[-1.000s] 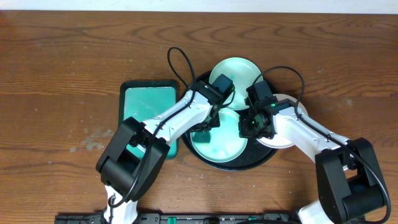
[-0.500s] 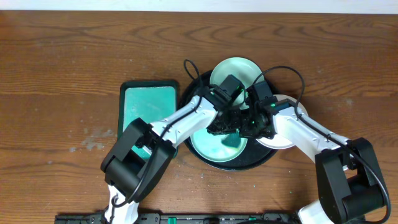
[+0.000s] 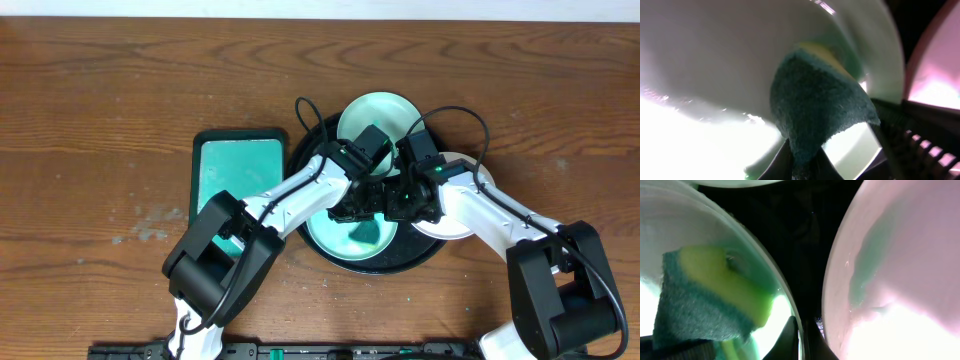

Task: Clean dirty plates on tray and stack at the side
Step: 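Scrub the lower pale green plate with the sponge in the left gripper, then return the sponge to the teal tray with the left gripper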

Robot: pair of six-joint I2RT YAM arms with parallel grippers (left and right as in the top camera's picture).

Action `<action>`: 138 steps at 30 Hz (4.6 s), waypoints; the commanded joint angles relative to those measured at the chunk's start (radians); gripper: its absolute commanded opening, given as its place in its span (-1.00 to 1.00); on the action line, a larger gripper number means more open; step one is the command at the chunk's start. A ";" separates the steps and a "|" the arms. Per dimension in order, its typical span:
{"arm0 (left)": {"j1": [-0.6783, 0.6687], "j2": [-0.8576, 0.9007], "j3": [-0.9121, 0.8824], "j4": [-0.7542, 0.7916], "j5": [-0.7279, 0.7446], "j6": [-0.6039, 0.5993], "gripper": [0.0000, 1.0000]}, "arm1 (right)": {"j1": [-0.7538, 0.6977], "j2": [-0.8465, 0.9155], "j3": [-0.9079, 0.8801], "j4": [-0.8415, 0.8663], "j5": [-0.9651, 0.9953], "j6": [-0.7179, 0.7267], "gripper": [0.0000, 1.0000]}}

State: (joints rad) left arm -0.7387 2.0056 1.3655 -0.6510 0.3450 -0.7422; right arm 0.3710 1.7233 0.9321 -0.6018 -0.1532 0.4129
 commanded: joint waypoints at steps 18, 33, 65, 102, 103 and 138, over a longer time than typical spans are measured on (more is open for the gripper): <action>0.053 0.016 -0.025 0.036 0.101 -0.074 -0.85 | -0.179 0.035 -0.005 0.033 -0.072 0.288 -0.98; 0.040 0.098 -0.025 0.107 -0.116 -0.035 -0.85 | -0.126 0.035 -0.005 0.034 -0.047 0.243 -0.98; 0.071 0.224 0.035 0.201 0.341 0.118 -0.85 | -0.126 0.035 -0.005 0.032 -0.046 0.217 -0.98; 0.327 -0.337 0.039 -0.260 -0.312 0.174 -0.85 | -0.126 0.035 -0.005 0.039 -0.047 0.086 -0.97; 0.370 -0.364 0.039 -0.306 -0.406 0.174 -0.85 | -0.126 0.035 -0.005 0.046 -0.046 0.039 -0.98; 0.639 -1.096 -0.108 -0.222 -0.253 0.252 0.53 | 0.456 -0.098 0.109 0.793 0.432 -0.534 -0.98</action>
State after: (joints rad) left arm -0.1055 0.9607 1.2434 -0.8707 0.0990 -0.4965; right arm 0.7845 1.5475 1.0348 0.1417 0.1486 0.0135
